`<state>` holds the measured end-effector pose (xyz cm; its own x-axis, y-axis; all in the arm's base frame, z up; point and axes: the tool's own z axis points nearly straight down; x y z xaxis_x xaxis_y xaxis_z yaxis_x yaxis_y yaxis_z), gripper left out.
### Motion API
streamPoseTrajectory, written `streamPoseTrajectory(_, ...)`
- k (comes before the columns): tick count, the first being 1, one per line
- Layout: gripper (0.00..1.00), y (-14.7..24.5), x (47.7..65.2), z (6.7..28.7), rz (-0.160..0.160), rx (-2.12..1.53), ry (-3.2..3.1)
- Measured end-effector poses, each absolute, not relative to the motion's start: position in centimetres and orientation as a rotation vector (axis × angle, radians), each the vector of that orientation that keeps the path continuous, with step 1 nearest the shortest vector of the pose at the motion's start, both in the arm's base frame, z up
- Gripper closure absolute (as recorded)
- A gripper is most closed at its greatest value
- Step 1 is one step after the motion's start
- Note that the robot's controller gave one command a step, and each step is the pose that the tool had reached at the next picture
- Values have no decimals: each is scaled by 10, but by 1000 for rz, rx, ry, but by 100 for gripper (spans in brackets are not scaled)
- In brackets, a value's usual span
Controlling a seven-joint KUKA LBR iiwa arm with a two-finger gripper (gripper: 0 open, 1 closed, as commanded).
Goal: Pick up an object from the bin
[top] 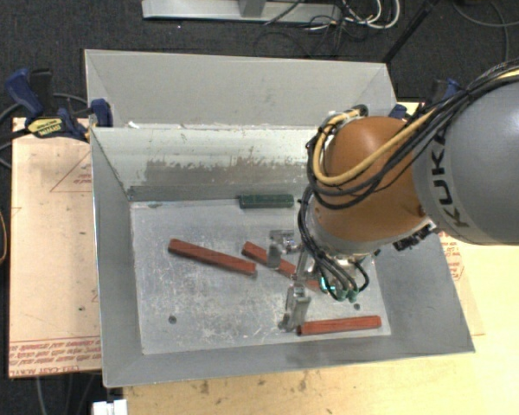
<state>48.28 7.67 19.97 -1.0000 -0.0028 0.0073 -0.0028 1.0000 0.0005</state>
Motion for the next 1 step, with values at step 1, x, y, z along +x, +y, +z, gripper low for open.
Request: streamPoseTrajectory(1,0,25,552,155,2,-65,-3145)
